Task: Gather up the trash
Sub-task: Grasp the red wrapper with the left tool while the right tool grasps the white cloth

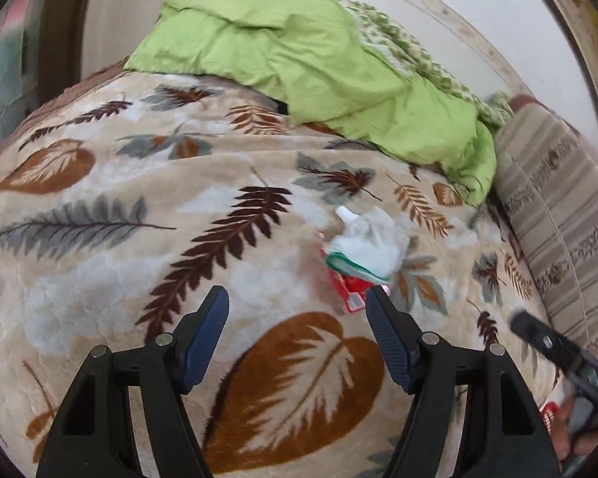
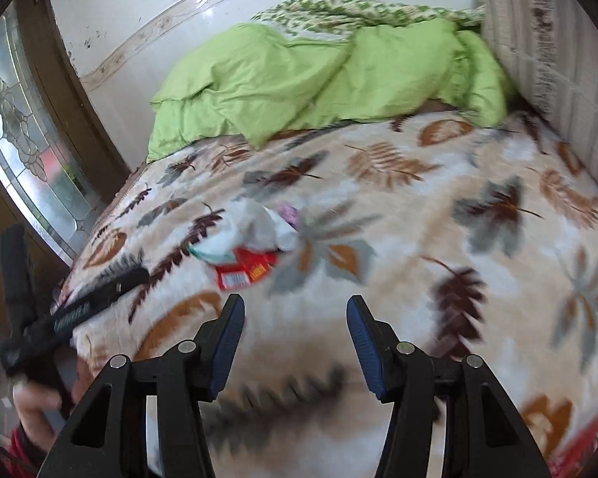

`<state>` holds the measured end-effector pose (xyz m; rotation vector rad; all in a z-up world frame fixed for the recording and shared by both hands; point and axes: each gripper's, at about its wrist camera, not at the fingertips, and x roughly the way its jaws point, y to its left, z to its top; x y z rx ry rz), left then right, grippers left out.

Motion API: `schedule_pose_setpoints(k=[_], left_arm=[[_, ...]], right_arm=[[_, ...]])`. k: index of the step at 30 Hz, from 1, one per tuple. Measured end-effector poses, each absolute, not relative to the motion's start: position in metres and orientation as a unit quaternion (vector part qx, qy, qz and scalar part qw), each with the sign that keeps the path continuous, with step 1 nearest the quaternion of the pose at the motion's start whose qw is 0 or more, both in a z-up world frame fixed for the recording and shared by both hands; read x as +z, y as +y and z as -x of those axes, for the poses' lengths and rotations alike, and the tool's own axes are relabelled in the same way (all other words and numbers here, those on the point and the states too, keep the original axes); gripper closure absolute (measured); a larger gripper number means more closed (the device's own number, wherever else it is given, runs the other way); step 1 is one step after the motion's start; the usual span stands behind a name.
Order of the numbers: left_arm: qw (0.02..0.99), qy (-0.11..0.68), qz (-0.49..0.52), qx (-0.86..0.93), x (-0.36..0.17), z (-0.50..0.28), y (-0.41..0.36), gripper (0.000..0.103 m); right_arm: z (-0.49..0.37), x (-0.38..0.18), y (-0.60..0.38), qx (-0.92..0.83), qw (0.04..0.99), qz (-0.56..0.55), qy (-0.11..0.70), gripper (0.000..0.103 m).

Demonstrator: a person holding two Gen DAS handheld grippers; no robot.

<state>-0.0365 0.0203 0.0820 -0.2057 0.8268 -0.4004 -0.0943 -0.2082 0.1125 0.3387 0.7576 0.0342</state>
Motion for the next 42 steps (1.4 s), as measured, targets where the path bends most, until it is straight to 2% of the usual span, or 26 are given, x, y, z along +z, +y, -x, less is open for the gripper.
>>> schedule_pose_setpoints(k=[6,10,11,12,14,21,26,29,31,33,34,35,38,42], left_arm=[[0.886,0.413,0.113,-0.178,0.071,0.025,0.037,0.033],[0.877,0.427,0.126,-0.183,0.064,0.014,0.040,0.033],[0.874,0.430,0.127,-0.186,0.063,0.012,0.038,0.033],[0.874,0.431,0.126,-0.187,0.063,0.011,0.036,0.033],[0.872,0.433,0.125,-0.192,0.062,0.008,0.031,0.033],[0.850,0.464,0.133,-0.211,0.046,-0.011,-0.001,0.033],[0.826,0.501,0.142,-0.217,0.021,-0.027,-0.033,0.036],[0.837,0.488,0.123,-0.213,0.022,-0.030,-0.049,0.036],[0.844,0.483,0.104,-0.207,0.021,-0.033,-0.061,0.043],[0.858,0.474,0.062,-0.190,0.019,-0.034,-0.074,0.064],[0.862,0.470,0.047,-0.182,0.019,-0.033,-0.077,0.070],[0.865,0.468,0.037,-0.178,0.019,-0.031,-0.078,0.084],[0.868,0.459,0.043,-0.184,0.025,-0.028,-0.074,0.092],[0.881,0.431,0.042,-0.189,0.044,-0.015,-0.063,0.098]], right_arm=[[-0.002,0.082,-0.181,0.020,0.905,-0.161,0.392,0.045],[-0.032,0.058,-0.174,0.026,0.893,-0.165,0.418,0.047],[-0.031,0.055,-0.174,0.032,0.893,-0.162,0.418,0.068],[-0.027,0.056,-0.175,0.032,0.896,-0.160,0.412,0.076],[-0.014,0.062,-0.183,0.033,0.902,-0.174,0.394,0.084],[0.057,0.096,-0.230,0.004,0.923,-0.212,0.322,0.086],[0.081,0.084,-0.254,0.004,0.910,-0.251,0.331,0.086],[0.081,0.083,-0.260,0.003,0.911,-0.250,0.330,0.086],[0.081,0.083,-0.261,-0.001,0.913,-0.241,0.328,0.086],[0.082,0.083,-0.262,0.001,0.914,-0.239,0.329,0.086],[0.082,0.083,-0.262,0.002,0.914,-0.238,0.329,0.086],[0.083,0.084,-0.262,0.002,0.915,-0.236,0.328,0.086],[0.085,0.086,-0.262,0.004,0.916,-0.232,0.326,0.086],[0.088,0.092,-0.254,0.000,0.925,-0.212,0.315,0.086]])
